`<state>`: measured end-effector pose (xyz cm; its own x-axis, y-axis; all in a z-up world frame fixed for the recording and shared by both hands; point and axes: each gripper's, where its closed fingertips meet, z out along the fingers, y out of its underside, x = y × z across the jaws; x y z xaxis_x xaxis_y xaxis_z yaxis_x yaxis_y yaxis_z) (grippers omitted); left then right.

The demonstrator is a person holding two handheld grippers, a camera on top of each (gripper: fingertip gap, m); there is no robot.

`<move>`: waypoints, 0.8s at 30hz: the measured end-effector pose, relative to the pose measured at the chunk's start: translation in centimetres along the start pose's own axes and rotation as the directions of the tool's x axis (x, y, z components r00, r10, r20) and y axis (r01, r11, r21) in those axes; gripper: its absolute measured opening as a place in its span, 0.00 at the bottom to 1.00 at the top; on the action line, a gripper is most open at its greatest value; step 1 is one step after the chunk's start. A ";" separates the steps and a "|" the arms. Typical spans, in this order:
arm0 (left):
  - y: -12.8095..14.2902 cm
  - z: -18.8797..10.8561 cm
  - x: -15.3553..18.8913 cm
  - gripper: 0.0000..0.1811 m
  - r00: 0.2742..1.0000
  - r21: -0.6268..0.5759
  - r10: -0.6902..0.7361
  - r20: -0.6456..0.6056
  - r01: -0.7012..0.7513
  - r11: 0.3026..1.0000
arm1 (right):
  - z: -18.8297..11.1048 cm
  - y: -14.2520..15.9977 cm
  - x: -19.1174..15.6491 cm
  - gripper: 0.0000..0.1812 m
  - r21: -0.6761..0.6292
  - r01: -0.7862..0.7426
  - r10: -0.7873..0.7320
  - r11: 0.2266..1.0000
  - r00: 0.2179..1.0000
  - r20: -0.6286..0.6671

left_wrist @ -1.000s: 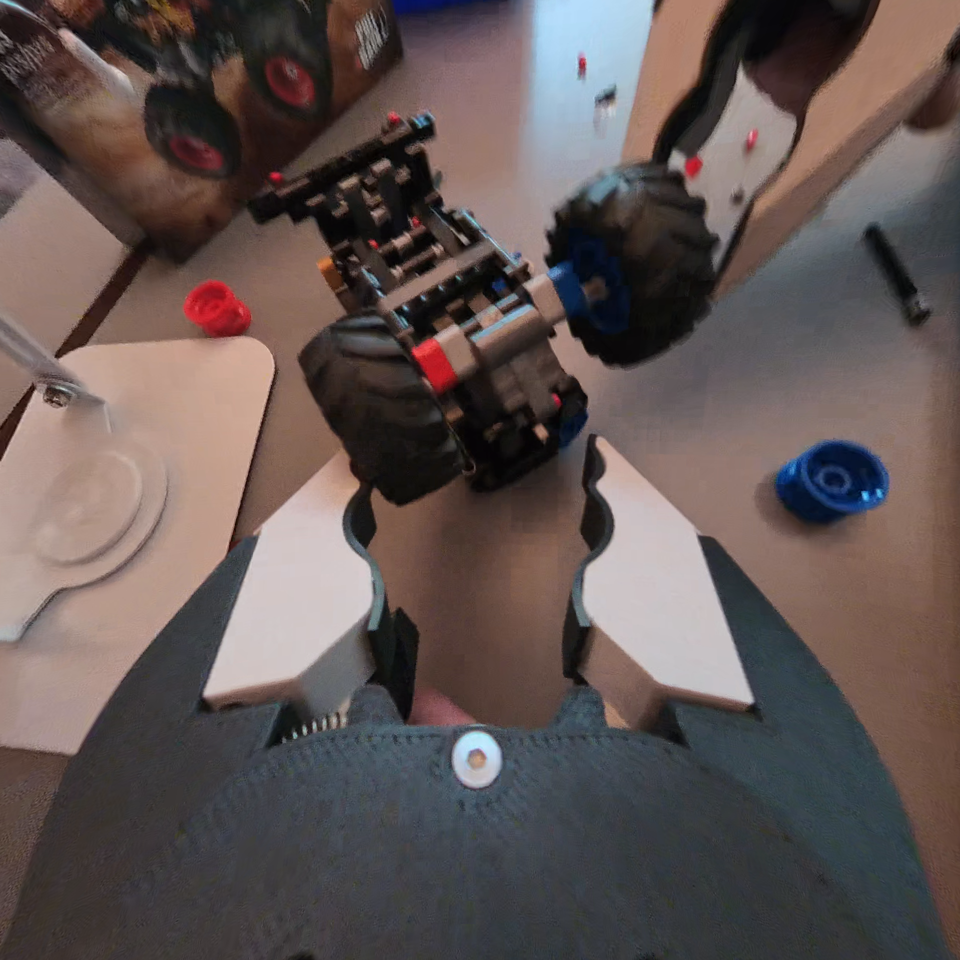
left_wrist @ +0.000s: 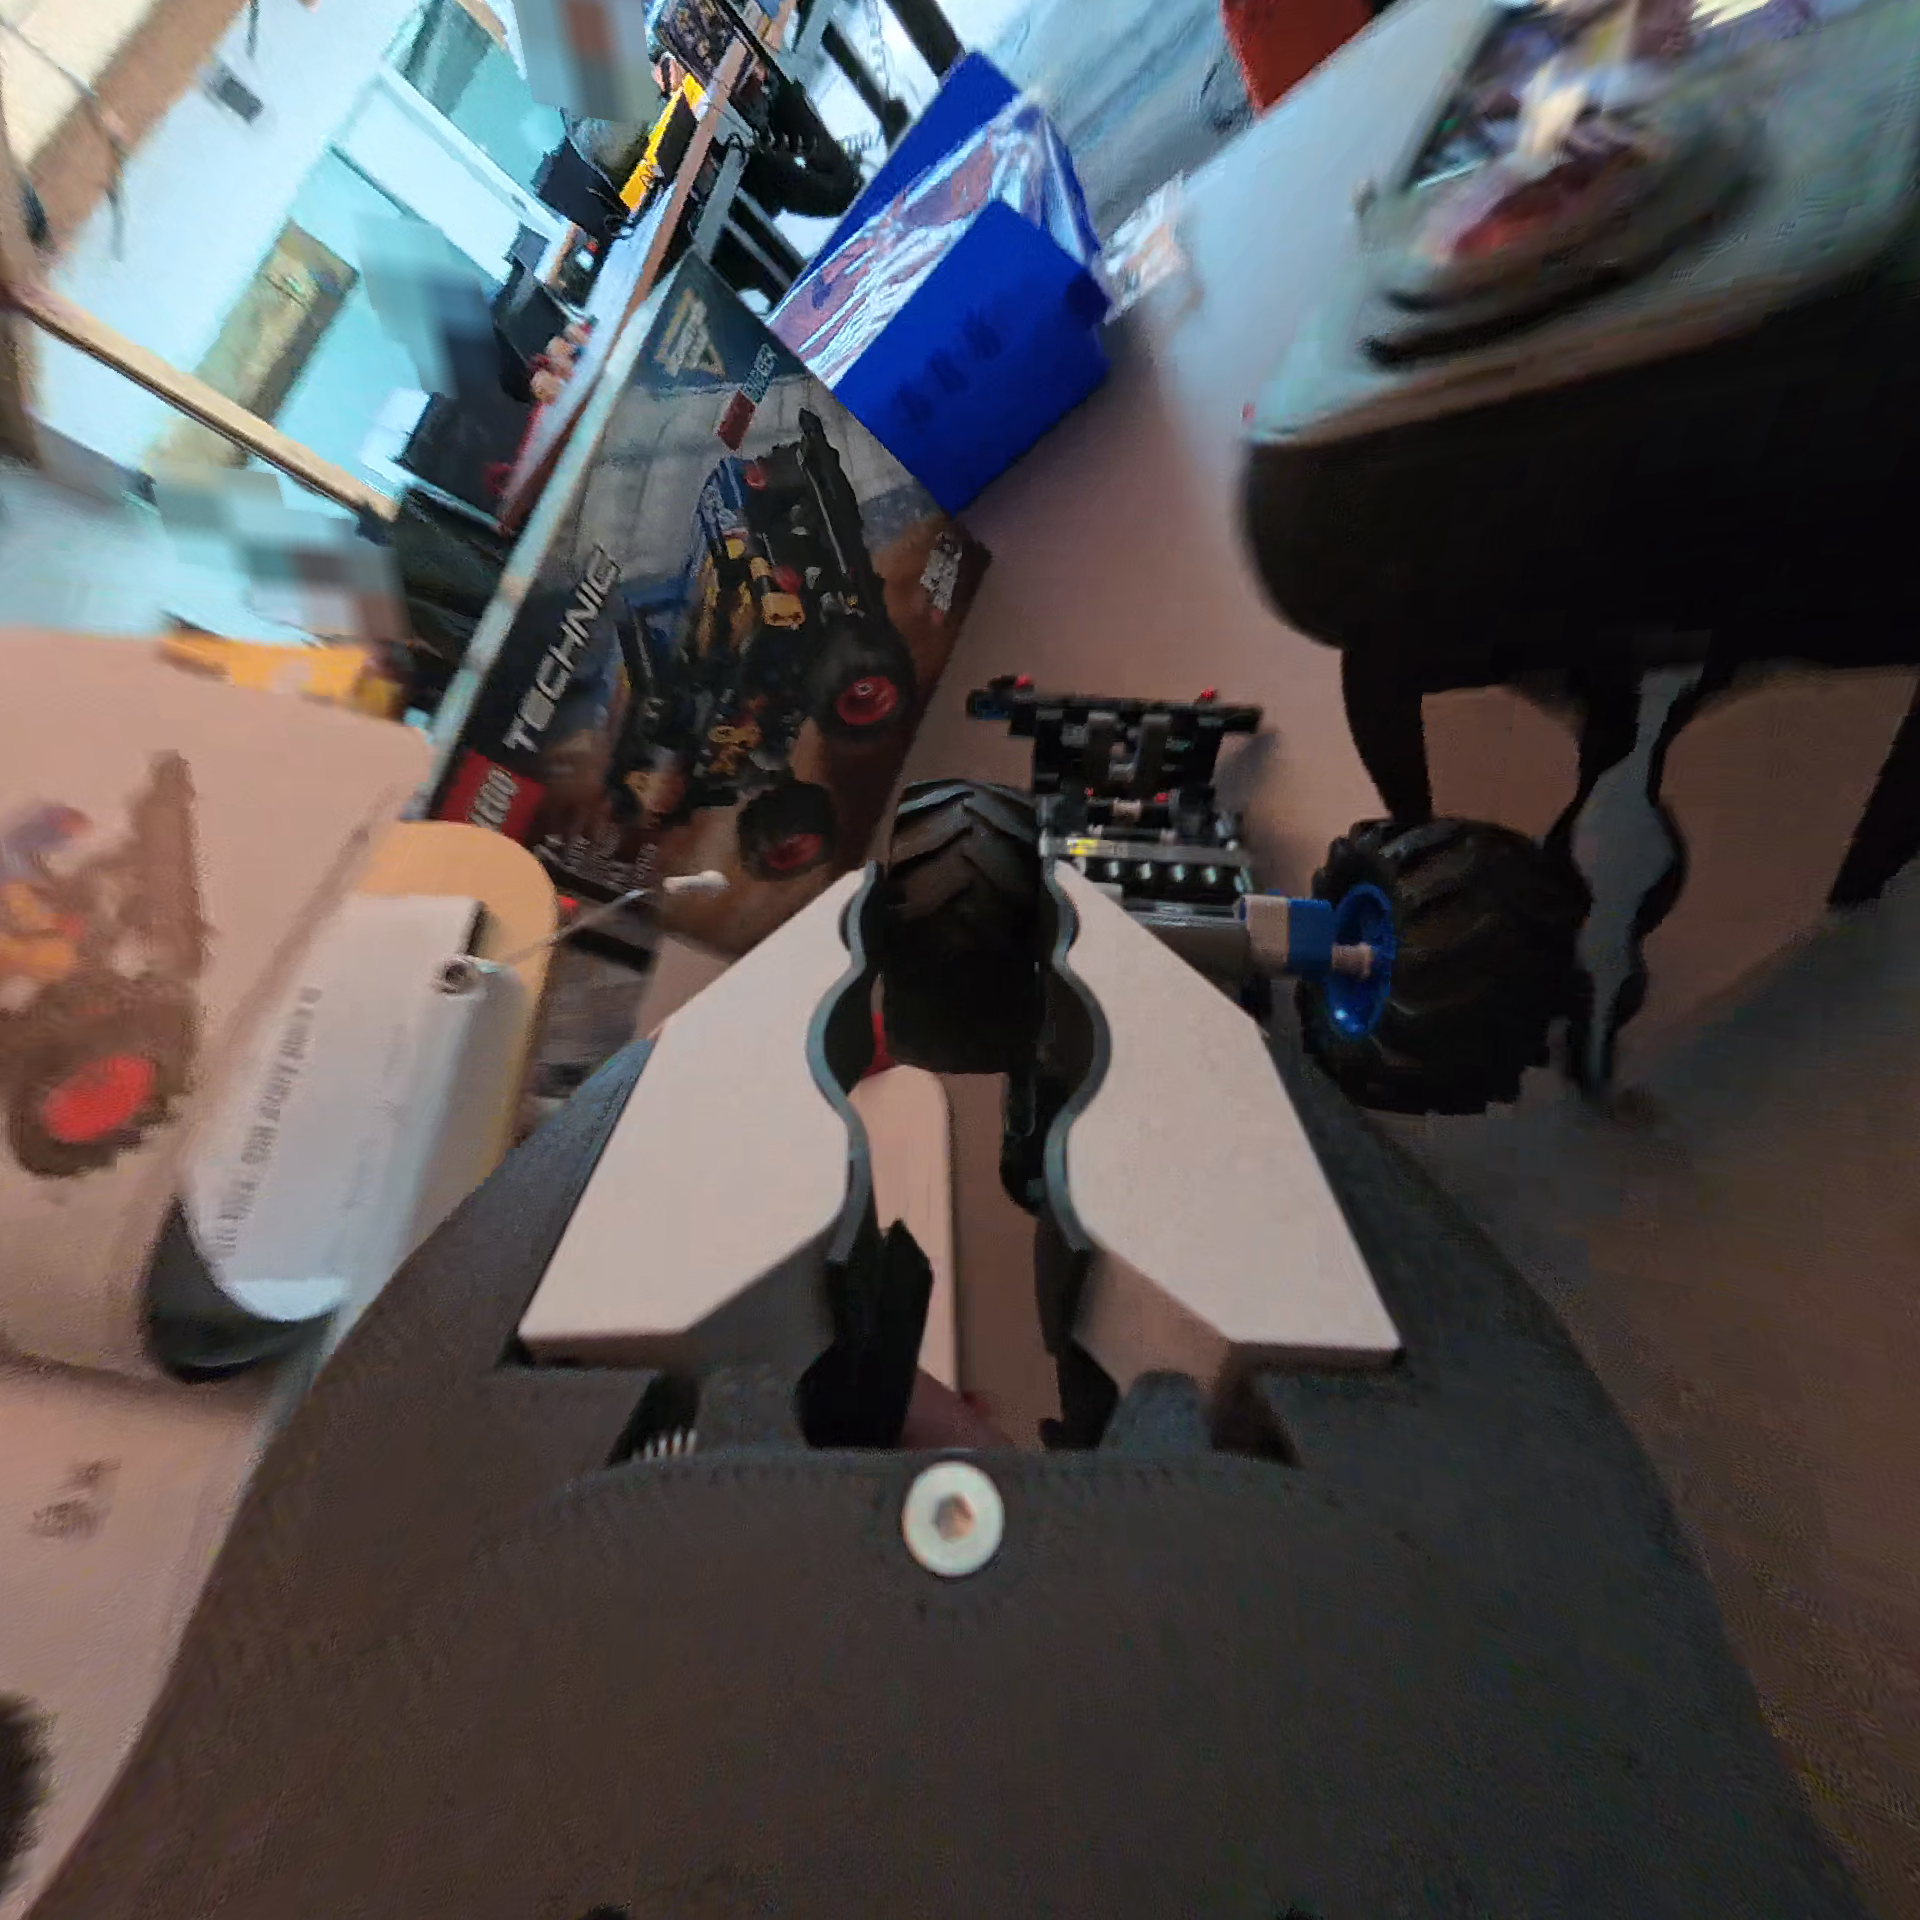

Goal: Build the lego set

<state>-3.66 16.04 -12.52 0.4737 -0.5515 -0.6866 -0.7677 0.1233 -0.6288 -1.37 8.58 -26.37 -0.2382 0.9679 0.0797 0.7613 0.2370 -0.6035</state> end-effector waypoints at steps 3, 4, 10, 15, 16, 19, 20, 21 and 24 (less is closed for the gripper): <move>0.3 -0.8 1.1 0.15 0.986 -0.053 0.162 0.036 -0.160 0.986 | -0.3 0.4 -1.4 0.02 -0.013 -0.040 0.041 0.999 0.994 0.100; 0.4 -0.9 1.9 0.15 0.975 -0.069 0.218 0.038 -0.215 0.974 | -0.8 0.8 -2.0 0.08 -0.025 -0.053 0.056 0.998 0.990 0.132; 0.9 -1.6 5.5 0.15 0.940 -0.072 0.331 0.084 -0.326 0.943 | -5.2 3.0 -2.5 0.13 -0.004 -0.097 0.097 0.995 0.985 0.141; -0.1 -2.5 7.2 0.17 0.945 -0.021 0.317 0.081 -0.316 0.948 | -8.9 0.0 0.5 0.19 0.230 -0.123 0.125 0.966 0.992 0.005; -0.1 -2.6 7.5 0.20 0.941 -0.021 0.330 0.079 -0.330 0.944 | -9.5 -0.7 1.1 0.21 0.270 -0.118 0.130 0.955 0.991 -0.025; -0.3 -3.2 7.6 0.28 0.974 0.023 0.219 0.050 -0.221 0.975 | -10.6 -2.5 2.0 0.22 0.336 -0.073 0.105 0.939 0.991 -0.078; -0.3 -3.4 7.0 0.29 0.985 0.039 0.161 0.057 -0.163 0.986 | -10.8 -3.0 2.2 0.22 0.346 -0.053 0.092 0.937 0.991 -0.096; -0.2 -3.5 6.5 0.30 0.995 0.053 0.088 0.050 -0.091 0.994 | -10.9 -3.5 2.3 0.21 0.357 -0.038 0.079 0.933 0.992 -0.101; 1.2 -2.8 6.7 0.32 0.998 0.017 -0.044 -0.033 0.045 0.999 | -11.0 -5.2 3.1 0.22 0.379 0.002 0.057 0.925 0.988 -0.143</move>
<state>-2.63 10.21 -16.84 0.4929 -0.5832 -0.6457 -0.7384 0.1121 -0.6650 0.57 11.23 -14.29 -0.1056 0.9818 0.1580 0.4751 0.1894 -0.8593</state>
